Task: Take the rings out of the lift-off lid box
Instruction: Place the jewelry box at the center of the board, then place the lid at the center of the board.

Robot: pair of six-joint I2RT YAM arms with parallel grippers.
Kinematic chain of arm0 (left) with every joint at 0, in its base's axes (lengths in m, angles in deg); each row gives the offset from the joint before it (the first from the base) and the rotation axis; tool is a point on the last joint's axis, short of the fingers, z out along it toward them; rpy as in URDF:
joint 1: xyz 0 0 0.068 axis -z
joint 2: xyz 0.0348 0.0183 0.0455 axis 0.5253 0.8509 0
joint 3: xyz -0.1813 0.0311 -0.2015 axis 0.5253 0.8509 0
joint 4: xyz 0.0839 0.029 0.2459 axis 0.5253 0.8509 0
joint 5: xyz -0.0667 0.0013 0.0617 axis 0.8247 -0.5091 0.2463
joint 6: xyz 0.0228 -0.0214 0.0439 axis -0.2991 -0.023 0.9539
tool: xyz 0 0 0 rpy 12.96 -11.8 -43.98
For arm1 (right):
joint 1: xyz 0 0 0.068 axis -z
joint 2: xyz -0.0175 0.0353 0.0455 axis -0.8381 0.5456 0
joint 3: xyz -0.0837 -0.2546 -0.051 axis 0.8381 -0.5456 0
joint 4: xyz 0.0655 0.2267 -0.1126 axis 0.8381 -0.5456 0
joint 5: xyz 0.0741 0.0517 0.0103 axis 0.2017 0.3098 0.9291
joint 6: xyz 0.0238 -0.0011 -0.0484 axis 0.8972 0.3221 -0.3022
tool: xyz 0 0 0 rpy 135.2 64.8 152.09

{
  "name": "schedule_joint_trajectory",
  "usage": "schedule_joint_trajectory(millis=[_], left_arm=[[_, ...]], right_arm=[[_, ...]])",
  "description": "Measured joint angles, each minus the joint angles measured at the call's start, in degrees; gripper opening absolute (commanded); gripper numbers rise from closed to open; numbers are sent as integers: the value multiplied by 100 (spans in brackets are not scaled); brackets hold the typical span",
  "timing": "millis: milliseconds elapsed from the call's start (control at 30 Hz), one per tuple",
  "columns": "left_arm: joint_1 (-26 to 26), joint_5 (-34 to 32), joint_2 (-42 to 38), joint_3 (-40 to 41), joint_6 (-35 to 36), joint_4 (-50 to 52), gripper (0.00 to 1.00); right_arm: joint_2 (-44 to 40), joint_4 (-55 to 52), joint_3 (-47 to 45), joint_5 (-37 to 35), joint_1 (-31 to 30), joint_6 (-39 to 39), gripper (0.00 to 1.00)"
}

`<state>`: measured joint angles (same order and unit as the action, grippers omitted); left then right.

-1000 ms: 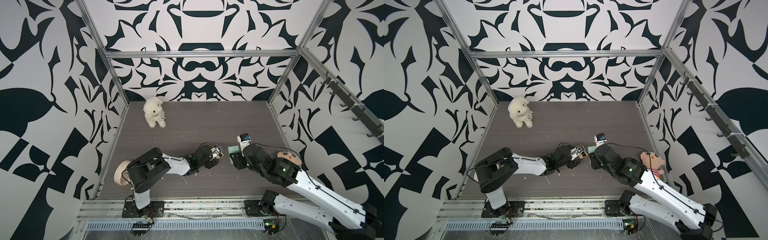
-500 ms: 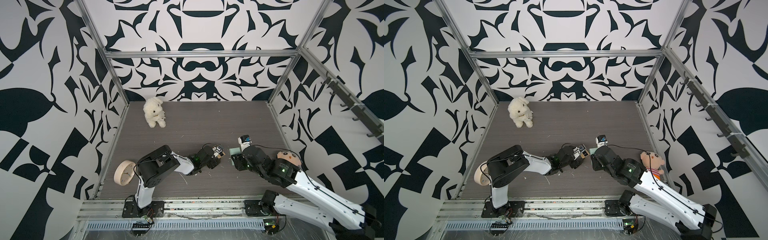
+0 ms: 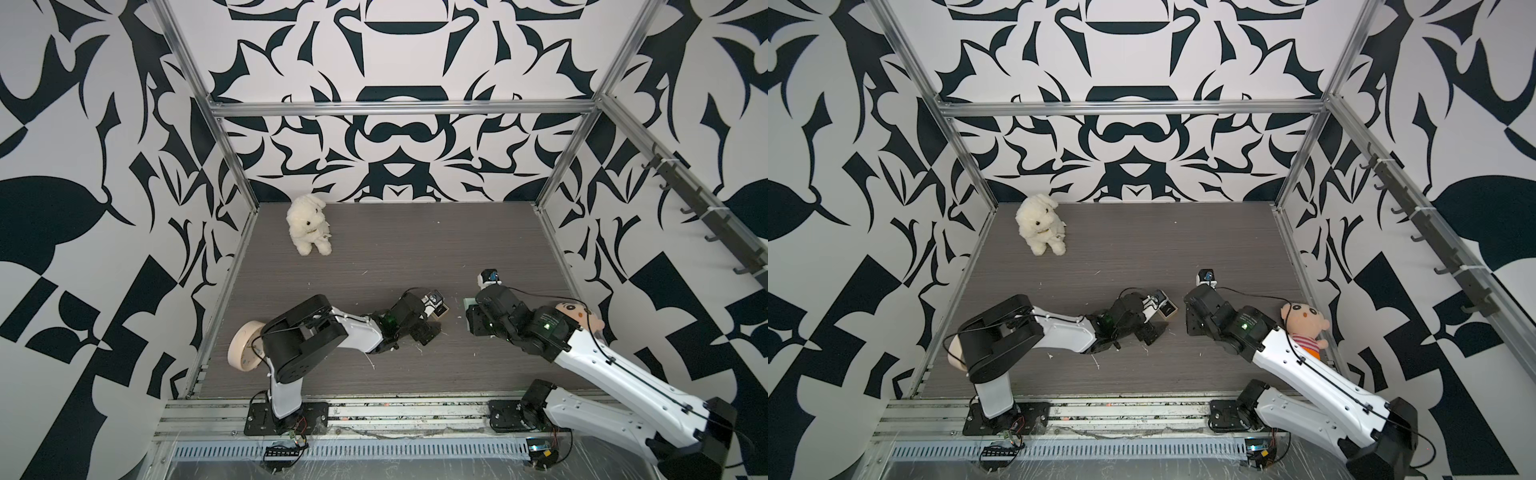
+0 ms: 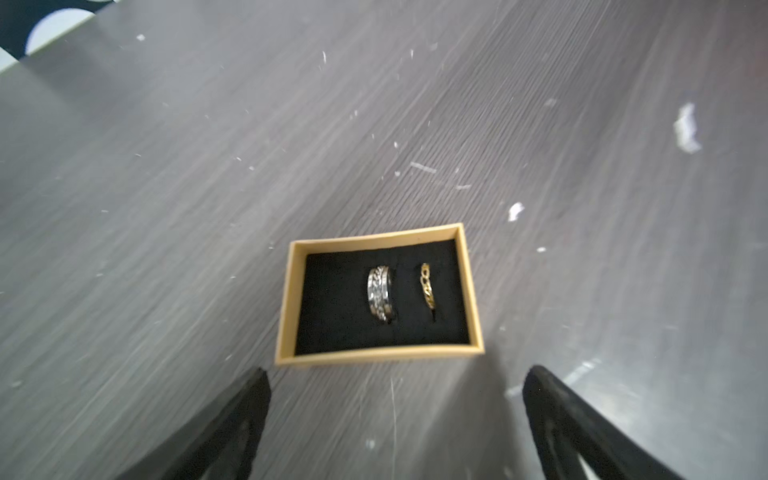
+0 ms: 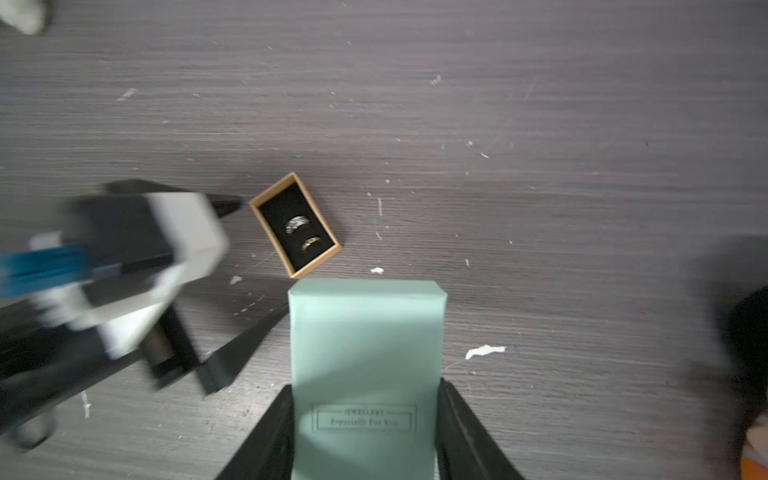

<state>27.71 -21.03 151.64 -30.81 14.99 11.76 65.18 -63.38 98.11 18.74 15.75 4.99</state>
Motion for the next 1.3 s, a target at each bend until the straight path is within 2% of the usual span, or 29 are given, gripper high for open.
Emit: schedule_joint_trajectory(millis=[167,300,533,733,867,1033,1167,1300], left_arm=[[4,-125,-1307,17,-208,409,99],[-2,-396,-2041,-339,-468,1252,99],[-59,-866,-2699,-1375,-964,3167,99],[-155,-1294,-3123,-1731,-1377,4492,99],[-219,-1537,-3300,-1749,-1561,5097,99],[-323,-1869,-3613,-1663,-1764,5545,99],[-409,-2109,-4054,-1423,-1888,5593,99],[-457,-2402,-4395,-1255,-1996,5602,99]], right_arm=[[529,142,-59,295,649,-70,53],[1276,400,-59,503,953,-160,53],[2374,990,-59,789,1300,-227,55],[2922,1241,-44,787,1397,-247,56],[3119,1360,-13,782,1425,-262,61],[3152,1381,39,745,1447,-332,74],[3115,1292,188,623,1449,-350,73],[2664,1257,208,693,1410,-302,67]])
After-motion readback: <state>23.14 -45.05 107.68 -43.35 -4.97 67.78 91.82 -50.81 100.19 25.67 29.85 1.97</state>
